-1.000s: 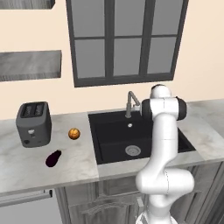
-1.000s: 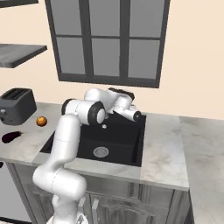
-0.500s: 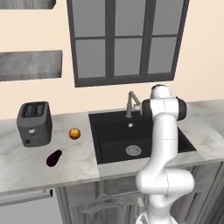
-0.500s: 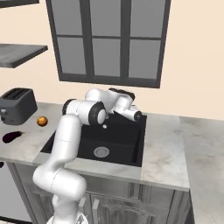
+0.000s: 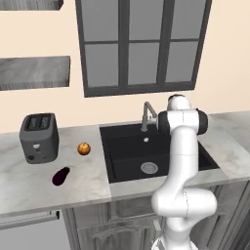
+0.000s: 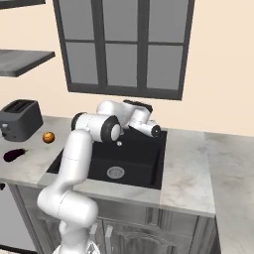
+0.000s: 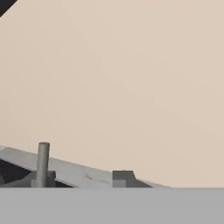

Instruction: Turn on the sink faucet. Then move the eggplant from the counter to the sink. Turn off the sink. Move the vegetable from the sink to the pot next to the stove. Finally move the pot to the front right burner.

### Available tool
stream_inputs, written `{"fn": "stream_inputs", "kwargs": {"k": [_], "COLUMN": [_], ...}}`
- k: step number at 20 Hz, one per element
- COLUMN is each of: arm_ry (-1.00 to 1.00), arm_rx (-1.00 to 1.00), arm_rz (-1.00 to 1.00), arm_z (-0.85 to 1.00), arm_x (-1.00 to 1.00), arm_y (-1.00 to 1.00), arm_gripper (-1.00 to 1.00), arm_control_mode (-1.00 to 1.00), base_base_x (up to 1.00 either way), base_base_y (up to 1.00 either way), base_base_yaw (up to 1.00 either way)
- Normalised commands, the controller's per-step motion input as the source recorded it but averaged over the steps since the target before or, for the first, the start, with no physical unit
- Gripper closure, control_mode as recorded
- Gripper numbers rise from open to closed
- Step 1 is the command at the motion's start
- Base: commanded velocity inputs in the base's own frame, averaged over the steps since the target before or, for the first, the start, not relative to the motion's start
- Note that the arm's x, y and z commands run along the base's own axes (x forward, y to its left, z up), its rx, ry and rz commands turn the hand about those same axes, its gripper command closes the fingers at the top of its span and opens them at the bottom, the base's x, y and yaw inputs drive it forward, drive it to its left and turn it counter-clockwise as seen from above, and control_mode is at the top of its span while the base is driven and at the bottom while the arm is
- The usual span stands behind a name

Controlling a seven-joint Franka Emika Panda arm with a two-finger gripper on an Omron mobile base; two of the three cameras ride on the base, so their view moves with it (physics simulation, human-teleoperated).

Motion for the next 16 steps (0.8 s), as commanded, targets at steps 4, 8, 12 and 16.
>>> {"fn": "stream_inputs", "kwargs": {"k": [4, 8, 12, 16], "arm_ry": [0.02, 0.0, 0.0, 0.0], "arm_rx": [0.05, 0.08, 0.08, 0.07], "arm_rz": [-0.03, -0.03, -0.03, -0.03], "arm_z": [-0.37, -0.35, -0.35, -0.36], "arm_x": [0.01, 0.0, 0.0, -0.01], "arm_y": [-0.67, -0.77, -0.73, -0.72], "arm_gripper": [1.0, 1.0, 1.0, 1.0], "arm_control_mode": [-1.0, -1.0, -1.0, -1.0], "base_base_x": [0.0, 0.0, 0.0, 0.0], "base_base_y": [0.0, 0.0, 0.0, 0.0], "base_base_yaw": [0.0, 0.0, 0.0, 0.0]}}
